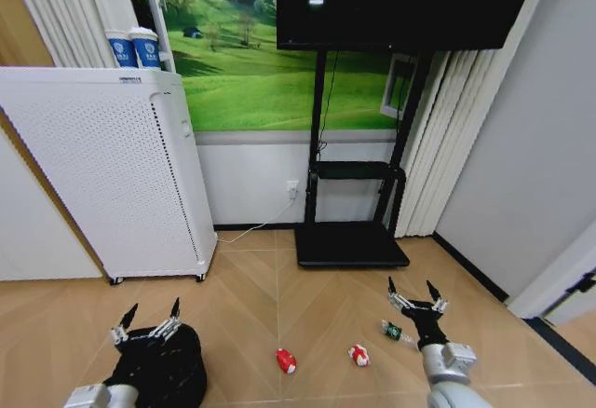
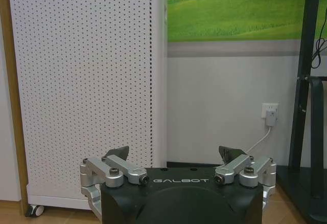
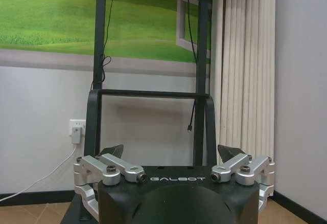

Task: Pick up the trash bin and place the garbage on the floor into it.

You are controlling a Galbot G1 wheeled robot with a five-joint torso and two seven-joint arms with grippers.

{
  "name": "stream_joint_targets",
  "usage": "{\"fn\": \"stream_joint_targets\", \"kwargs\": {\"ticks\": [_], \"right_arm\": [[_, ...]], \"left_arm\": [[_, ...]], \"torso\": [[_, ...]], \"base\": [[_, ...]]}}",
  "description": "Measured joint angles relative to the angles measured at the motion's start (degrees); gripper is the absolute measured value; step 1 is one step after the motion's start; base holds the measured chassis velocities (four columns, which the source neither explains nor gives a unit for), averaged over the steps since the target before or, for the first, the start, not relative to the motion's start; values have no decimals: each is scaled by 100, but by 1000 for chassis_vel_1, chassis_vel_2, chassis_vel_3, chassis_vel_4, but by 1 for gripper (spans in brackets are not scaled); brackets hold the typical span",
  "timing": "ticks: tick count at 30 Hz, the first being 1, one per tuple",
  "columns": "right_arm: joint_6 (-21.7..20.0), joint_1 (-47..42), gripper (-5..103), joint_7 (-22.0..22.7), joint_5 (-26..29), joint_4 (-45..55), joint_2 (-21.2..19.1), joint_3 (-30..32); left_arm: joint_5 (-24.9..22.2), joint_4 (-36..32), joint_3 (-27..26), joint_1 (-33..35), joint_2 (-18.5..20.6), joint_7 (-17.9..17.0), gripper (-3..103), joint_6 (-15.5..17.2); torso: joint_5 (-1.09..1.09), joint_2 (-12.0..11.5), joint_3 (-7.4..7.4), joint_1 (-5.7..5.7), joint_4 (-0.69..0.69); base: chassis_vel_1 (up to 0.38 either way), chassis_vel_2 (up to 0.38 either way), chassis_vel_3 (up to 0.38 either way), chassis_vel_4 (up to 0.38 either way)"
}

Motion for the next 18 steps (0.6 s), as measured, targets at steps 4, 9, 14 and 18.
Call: {"fn": "stream_joint_targets", "kwargs": {"ticks": [4, 9, 14, 18], "right_arm": [[25, -1, 100, -20, 63, -4, -9, -5], [50, 3, 100, -42, 135, -19, -11, -14], [55, 11, 100, -51, 138, -44, -11, -17], [57, 37, 100, -55, 139, -70, -7, -18]], "left_arm": [[-6, 16, 24, 12, -16, -17, 99, 10], [-19, 50, 44, 31, -34, -37, 99, 23], [-28, 79, 48, 32, -45, -54, 99, 27], [-38, 98, 45, 29, -64, -71, 99, 32]], "torso": [[0, -70, -57, -14, 0], [0, -152, -126, -25, 0], [0, -240, -198, -43, 0], [0, -321, -267, -54, 0]], "base": [[0, 0, 0, 0], [0, 0, 0, 0], [0, 0, 0, 0], [0, 0, 0, 0]]}}
